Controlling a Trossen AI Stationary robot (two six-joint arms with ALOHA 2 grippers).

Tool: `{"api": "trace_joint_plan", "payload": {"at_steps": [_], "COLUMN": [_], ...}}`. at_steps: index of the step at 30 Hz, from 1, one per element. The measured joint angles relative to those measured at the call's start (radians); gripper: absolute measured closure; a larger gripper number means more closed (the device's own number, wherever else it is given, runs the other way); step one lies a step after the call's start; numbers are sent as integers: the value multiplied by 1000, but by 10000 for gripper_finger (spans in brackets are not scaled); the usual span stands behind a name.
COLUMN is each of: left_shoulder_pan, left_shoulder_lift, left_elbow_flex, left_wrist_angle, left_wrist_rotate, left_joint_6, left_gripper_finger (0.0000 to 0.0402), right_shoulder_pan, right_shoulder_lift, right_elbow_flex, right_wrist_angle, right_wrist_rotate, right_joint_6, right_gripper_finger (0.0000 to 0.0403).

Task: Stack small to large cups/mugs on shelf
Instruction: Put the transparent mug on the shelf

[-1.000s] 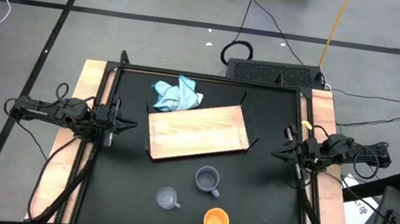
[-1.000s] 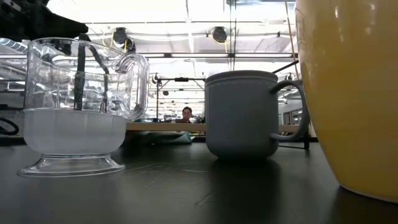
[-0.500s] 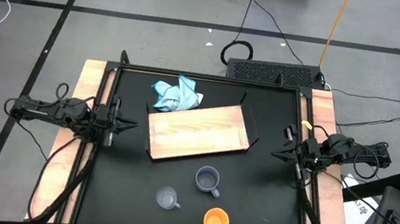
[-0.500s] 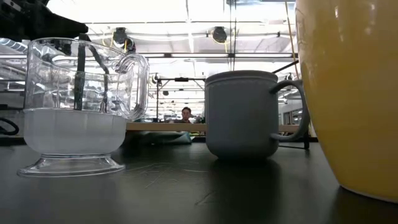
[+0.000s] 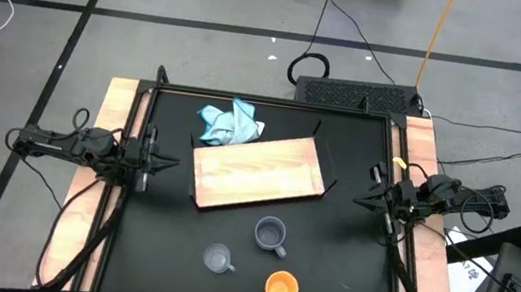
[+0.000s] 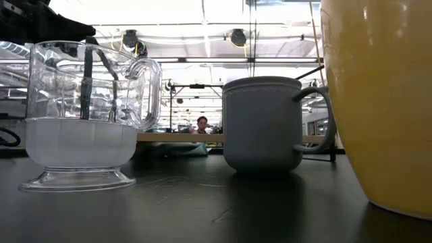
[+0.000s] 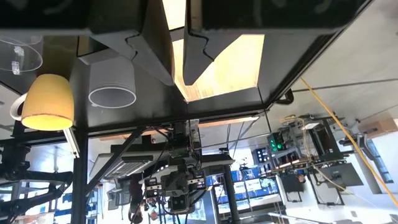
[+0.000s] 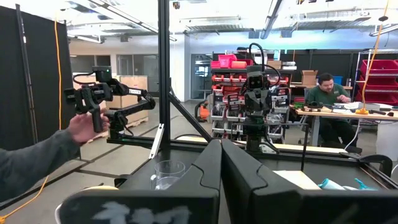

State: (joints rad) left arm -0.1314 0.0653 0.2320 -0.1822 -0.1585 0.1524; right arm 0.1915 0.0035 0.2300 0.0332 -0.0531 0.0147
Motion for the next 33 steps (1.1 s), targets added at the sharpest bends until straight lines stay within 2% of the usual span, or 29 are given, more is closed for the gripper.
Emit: {"api": "trace_joint_plan", "payload": {"at_steps": [4, 15, 33], "left_shoulder_pan": [0, 0, 0], "left_shoulder_lift": [0, 0, 0], "left_elbow_flex": [0, 0, 0], "left_wrist_angle": [5, 11, 14], "left_wrist_rotate": [1, 1, 1], "left_joint_6": [-12, -164, -152], "left_gripper_finger": [364, 364, 364], "right_shoulder_pan": [0, 0, 0], "right_shoulder_lift": [0, 0, 0], "right_elbow_flex": [0, 0, 0], "right_wrist_angle": [0, 0, 0], "right_wrist_rotate": [0, 0, 0], "right_joint_6": [0, 0, 0], "right_gripper_finger": [403, 403, 403]}}
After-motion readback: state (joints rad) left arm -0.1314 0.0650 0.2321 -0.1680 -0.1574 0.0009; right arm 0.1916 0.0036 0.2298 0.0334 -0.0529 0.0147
